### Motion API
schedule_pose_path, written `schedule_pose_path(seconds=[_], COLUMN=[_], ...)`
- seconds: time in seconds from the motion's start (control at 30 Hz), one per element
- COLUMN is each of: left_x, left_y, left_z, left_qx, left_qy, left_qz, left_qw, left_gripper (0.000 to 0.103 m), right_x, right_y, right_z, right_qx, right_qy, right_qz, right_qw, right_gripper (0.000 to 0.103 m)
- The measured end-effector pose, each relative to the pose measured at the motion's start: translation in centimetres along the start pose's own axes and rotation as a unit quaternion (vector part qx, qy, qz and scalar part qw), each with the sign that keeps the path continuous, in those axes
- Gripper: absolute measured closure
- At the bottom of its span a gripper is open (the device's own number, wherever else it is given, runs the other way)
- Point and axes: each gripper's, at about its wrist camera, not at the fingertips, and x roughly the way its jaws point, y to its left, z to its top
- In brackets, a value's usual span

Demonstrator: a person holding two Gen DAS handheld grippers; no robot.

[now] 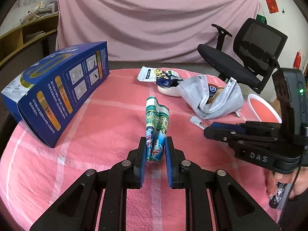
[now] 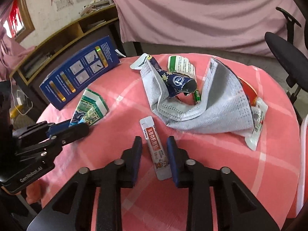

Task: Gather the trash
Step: 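Carry the wrapper and tube in both grippers over the red bin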

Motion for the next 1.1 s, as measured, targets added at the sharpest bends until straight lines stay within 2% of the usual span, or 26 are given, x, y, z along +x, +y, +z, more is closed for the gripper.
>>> schedule_pose_path(seconds=[0.13, 0.2, 0.33, 0.43, 0.53, 0.57, 0.7, 0.83, 0.93, 1.03, 1.1], left_x=[-0.3, -0.6, -1.8, -3.7, -5.5, -6.2, -7.9, -8.1, -7.6, -6.2, -4.6], left_y=[-0.2, -0.4, -1.4, -3.2, -5.7, -6.9, -11.7, -16.3, -19.4, -22.9, -24.9], left_z=[0.1, 0.1, 0.4, 1.2, 2.0, 2.4, 3.6, 4.7, 5.4, 5.8, 6.1], left_qx=[0.002, 0.0, 0.001, 0.014, 0.037, 0.048, 0.084, 0.113, 0.131, 0.154, 0.165], left_qy=[-0.003, -0.011, -0.04, -0.092, -0.144, -0.166, -0.232, -0.263, -0.266, -0.257, -0.235], left_qz=[0.002, 0.003, 0.006, -0.015, -0.032, -0.039, -0.064, -0.103, -0.13, -0.152, -0.165], left_qw=[1.0, 0.9999, 0.9992, 0.9955, 0.9884, 0.9843, 0.9669, 0.9527, 0.9462, 0.9418, 0.9435], left_gripper=[0.088, 0.088, 0.088, 0.088, 0.088, 0.088, 0.088, 0.087, 0.087, 0.087, 0.087], right_x=[-0.5, -1.4, -4.8, -8.7, -12.2, -13.8, -18.0, -21.1, -22.9, -23.9, -24.4], right_y=[0.1, 0.4, 0.2, -0.2, -0.5, -0.7, -2.0, -3.8, -6.3, -8.8, -10.4], right_z=[-0.2, -0.3, -0.9, -1.8, -2.6, -3.1, -4.7, -6.2, -7.3, -8.1, -8.8], right_qx=[-0.005, -0.008, 0.0, 0.005, -0.002, -0.006, -0.004, -0.001, 0.026, 0.059, 0.08], right_qy=[-0.011, -0.033, -0.112, -0.203, -0.283, -0.317, -0.399, -0.446, -0.467, -0.472, -0.471], right_qz=[0.013, 0.019, 0.033, 0.033, 0.007, -0.01, -0.068, -0.129, -0.164, -0.193, -0.206], right_qw=[1.0, 0.999, 0.993, 0.979, 0.959, 0.948, 0.914, 0.885, 0.869, 0.858, 0.854], right_gripper=[0.092, 0.092, 0.092, 0.092, 0.092, 0.092, 0.092, 0.092, 0.092, 0.092, 0.092])
